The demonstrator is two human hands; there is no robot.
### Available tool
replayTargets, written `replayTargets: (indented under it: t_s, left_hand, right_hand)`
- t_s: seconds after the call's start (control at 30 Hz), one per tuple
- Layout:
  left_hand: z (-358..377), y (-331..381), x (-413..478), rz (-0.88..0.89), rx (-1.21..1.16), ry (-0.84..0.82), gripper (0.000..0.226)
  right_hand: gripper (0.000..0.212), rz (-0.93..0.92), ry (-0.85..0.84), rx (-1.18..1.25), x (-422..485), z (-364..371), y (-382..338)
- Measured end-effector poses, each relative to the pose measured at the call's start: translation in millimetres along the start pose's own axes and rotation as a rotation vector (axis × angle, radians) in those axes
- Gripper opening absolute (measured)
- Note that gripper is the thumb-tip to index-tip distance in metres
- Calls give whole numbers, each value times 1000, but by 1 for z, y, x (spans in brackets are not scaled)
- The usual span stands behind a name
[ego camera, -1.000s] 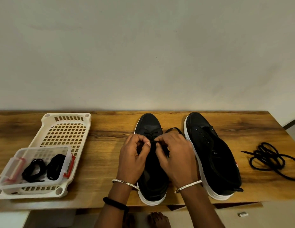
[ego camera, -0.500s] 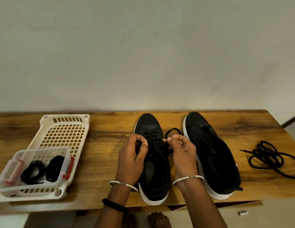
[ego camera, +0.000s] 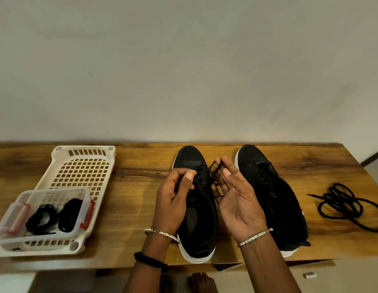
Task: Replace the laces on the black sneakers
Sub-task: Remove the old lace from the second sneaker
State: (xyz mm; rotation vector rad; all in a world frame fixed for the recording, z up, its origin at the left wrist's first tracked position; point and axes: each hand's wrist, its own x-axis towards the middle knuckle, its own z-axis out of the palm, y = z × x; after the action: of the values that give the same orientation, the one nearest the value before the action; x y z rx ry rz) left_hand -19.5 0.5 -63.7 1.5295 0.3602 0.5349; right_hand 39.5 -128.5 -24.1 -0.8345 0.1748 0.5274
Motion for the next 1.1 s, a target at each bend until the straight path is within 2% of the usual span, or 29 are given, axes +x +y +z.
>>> replayTargets:
  t_s: [0.07,0.17,0.23,0.37,0.47,0.57,0.63,0.67,0.73,0.8,0.83,0.9,1.0,1.1]
  left_hand:
    - [-2,0,-1,25,106,-24,18]
    - [-6,0,0,171,374,89,13]
    - [-10,1,1,67,258,206,6]
    - [-20,4,5,-253,-186,398,15]
    - [-24,3,6,-464,-365,580,14]
    - [-32,-2,9,-548,-386,700,7]
    - [-36,-3,9,-497,-184,751,10]
    - [-36,-2,7,-453,3,741,20]
    - [-32,3,1,-331,449,640,39]
    - [-29,6,-2,-94,758,481,41]
    - [-27,7,-3,20,818,401,37]
    - [-24,1,-2,151,787,234,28]
    - [-21,-7,-3,202,746,48,33]
    - [-21,-14,-2,202,754,-27,35]
  right_hand:
    - [41,3,-38,66,0,-1,-3]
    - [39,1,-60,188,2,-6,-10]
    - [38,-28,-25,218,3,-10,-13]
    - [44,-73,33,260,5,-14,-17]
    - [43,-117,70,232,6,-14,-15]
    - [39,-200,75,112,8,-14,-14]
    - [37,-267,78,-33,9,-15,-12]
    - [35,-309,97,-151,10,-17,-10]
    - [36,-439,177,-586,14,-22,-3]
    - [44,-544,225,-1018,16,-23,6]
    - [48,-557,221,-1134,16,-22,9]
    - [46,-551,181,-1227,14,-20,14]
    - [35,-580,115,-1337,14,-20,18]
    - [27,-599,65,-1366,11,-15,17]
